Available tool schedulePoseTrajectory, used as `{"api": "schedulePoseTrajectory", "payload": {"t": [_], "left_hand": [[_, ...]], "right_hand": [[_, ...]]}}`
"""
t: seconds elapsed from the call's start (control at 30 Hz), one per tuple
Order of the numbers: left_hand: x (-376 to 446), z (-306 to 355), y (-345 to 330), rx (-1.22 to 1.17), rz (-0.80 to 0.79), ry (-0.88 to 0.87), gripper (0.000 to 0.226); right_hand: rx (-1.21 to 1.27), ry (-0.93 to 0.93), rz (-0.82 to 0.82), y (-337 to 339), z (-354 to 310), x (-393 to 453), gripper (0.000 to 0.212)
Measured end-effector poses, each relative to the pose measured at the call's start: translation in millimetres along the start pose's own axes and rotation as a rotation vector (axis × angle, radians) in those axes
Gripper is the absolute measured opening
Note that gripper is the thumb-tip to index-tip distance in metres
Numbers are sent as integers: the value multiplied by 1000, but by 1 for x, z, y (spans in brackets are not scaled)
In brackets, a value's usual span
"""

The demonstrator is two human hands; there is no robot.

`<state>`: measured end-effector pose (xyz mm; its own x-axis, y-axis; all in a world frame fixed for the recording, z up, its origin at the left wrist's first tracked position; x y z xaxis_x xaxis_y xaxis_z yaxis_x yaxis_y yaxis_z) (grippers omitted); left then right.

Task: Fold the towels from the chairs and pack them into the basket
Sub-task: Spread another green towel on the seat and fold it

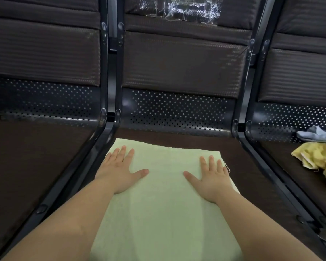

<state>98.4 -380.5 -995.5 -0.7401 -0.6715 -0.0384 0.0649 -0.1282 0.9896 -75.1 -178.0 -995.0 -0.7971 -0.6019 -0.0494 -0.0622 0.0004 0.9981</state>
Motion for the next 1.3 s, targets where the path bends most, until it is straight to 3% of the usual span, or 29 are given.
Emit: {"api": "schedulePoseTrajectory", "payload": {"t": [0.43,0.53,0.67,0.73,0.8,0.87,1.0,1.13,1.3], "left_hand": [[99,1,-8,13,68,-25,89],[100,4,-1,-49,152,-16,86],[86,9,31,-165,499,-82,48],[75,12,37,-137,539,-115,29],[66,12,34,-116,436,-109,24],[55,14,32,-88,302,-82,34],[15,29,27,104,13,-116,62],[-49,38,22,82,-245,-156,76],[-110,17,41,119,-345,-186,78]], "right_hand": [[0,49,77,-10,-2,106,90],[13,60,130,-9,-3,109,84],[8,136,370,15,-10,97,66],[-2,189,446,27,-17,85,61],[-8,213,420,32,-23,74,54],[16,200,348,34,-27,61,51],[57,219,165,39,-43,17,64],[9,311,-64,32,-51,-47,75],[-12,178,-262,37,-9,-94,86]]}}
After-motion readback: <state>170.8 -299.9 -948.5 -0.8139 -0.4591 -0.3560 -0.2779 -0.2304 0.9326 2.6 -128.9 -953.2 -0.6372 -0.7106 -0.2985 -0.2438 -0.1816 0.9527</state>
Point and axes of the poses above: each hand's wrist, its own x-axis towards the middle knuckle, its own y-axis out of the back of the hand, z = x × y, the point moved 8 cm from there along x, towards the middle knuckle, and after that the axes turned 14 degrees about z, right-handed, at the moved point
